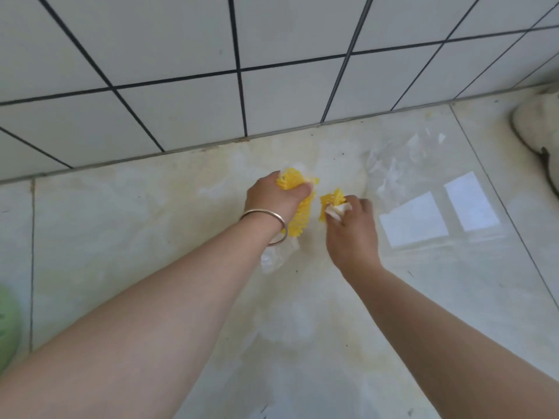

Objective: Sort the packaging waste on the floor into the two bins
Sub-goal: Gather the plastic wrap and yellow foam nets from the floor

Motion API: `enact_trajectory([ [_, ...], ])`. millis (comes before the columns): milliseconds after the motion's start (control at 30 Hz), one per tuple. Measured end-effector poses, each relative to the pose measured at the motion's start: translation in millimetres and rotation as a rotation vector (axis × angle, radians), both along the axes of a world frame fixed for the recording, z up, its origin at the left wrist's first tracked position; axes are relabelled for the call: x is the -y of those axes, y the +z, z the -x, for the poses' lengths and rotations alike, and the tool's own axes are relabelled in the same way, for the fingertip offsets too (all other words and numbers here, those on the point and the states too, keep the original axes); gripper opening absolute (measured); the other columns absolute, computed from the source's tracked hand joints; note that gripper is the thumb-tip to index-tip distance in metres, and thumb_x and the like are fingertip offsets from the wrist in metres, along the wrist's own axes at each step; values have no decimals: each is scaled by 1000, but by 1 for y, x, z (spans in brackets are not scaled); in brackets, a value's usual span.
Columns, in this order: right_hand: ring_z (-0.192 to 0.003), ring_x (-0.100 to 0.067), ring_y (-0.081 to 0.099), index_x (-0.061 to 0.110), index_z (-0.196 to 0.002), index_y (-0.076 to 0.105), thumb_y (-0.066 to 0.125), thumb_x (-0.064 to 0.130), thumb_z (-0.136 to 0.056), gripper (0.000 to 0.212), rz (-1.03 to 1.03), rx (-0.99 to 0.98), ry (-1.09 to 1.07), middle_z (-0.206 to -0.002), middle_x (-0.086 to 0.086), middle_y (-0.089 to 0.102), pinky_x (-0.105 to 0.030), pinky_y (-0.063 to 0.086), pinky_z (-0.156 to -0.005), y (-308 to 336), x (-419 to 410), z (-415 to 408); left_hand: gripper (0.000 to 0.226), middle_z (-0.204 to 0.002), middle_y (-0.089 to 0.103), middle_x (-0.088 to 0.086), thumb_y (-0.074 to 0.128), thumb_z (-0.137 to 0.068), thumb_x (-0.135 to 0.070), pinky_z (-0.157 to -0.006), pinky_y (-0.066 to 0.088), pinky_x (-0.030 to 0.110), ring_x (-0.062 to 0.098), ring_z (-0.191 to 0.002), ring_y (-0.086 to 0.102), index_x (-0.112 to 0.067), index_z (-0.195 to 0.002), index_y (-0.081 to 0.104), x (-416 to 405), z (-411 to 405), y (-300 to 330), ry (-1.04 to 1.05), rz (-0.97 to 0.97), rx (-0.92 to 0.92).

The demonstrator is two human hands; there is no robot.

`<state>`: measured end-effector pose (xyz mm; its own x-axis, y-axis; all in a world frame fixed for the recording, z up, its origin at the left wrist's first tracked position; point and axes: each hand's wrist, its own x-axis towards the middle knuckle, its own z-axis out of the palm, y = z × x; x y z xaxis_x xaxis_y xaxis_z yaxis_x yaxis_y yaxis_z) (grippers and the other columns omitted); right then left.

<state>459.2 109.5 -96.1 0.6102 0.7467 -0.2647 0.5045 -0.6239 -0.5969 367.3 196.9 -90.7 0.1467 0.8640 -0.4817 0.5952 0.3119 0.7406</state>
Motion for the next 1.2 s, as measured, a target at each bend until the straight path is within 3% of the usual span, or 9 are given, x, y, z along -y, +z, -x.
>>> enact_trajectory([
  [133, -123, -32, 36, 1, -118, 53, 46, 3, -88, 30, -106, 254, 0, -141, -14, 32, -21, 27, -89, 7, 1, -43, 22, -93, 68, 3, 68, -76, -40, -88, 52, 36, 27, -96, 64, -22, -70, 58, -4, -27, -2, 13, 52, 48],
  [200, -133, -33, 25, 5, -119, 54, 45, 8, -91, 30, -3, 307, 8, -152, -12, 19, -30, 27, -101, 5, -5, -68, 23, -95, 69, 6, 69, -75, -39, -88, 53, 39, 29, -96, 65, -24, -67, 55, -6, -33, -6, 38, 77, 63],
  [300, -147, -27, -2, 19, -125, 52, 43, 21, -94, 33, 260, 328, 210, -160, -4, -1, -42, 21, -114, -7, -18, -95, 27, -99, 70, 8, 68, -63, -47, -88, 53, 42, 29, -96, 66, -24, -70, 58, -7, -38, -10, 51, 106, 78],
  [400, -147, -28, -2, 22, -134, 47, 42, 28, -94, 40, 396, 231, 309, -160, -2, 2, -43, 18, -117, -23, -26, -98, 36, -100, 71, 9, 63, -56, -50, -88, 53, 44, 29, -96, 66, -24, -80, 62, -4, -37, -16, 50, 135, 65],
  [533, -128, -29, 31, 17, -122, 54, 51, 9, -82, 41, 268, 327, 343, -142, -5, 36, -33, 36, -97, -32, -19, -81, 39, -98, 71, 8, 61, -53, -52, -89, 53, 43, 29, -95, 66, -23, -78, 63, -2, -31, -20, 60, 150, 64],
  [633, -113, -30, 43, 14, -122, 50, 47, -2, -79, 46, 186, 212, 278, -121, -9, 50, -32, 37, -85, -35, -10, -62, 44, -98, 71, 7, 65, -57, -52, -90, 52, 42, 28, -96, 66, -22, -89, 66, 0, -26, -21, 60, 158, 78],
  [800, -125, -31, 45, 13, -145, 23, 47, 13, -90, 60, 221, -45, 50, -135, -12, 49, -33, 37, -97, -31, -6, -37, 17, -91, 68, 5, 71, -76, -37, -89, 52, 38, 27, -95, 66, -24, -75, 60, 11, -6, -27, 62, 173, 52],
  [967, -110, -33, 51, 2, -121, 50, 42, 14, -93, 31, 259, -37, -93, -120, -18, 54, -30, 37, -80, -20, 6, -17, 32, -97, 71, 7, 67, -60, -51, -89, 52, 39, 27, -96, 66, -23, -72, 59, 23, 24, -18, 90, 184, -8],
  [1200, -80, -16, 42, 6, -99, 58, 49, 16, -92, 16, 105, -221, -20, -115, -7, 47, -24, 28, -58, 31, 17, 26, 23, -105, 69, 6, 66, -78, -40, -85, 48, 31, 28, -102, 62, -23, -92, 64, 45, 74, 15, 70, 186, -120],
])
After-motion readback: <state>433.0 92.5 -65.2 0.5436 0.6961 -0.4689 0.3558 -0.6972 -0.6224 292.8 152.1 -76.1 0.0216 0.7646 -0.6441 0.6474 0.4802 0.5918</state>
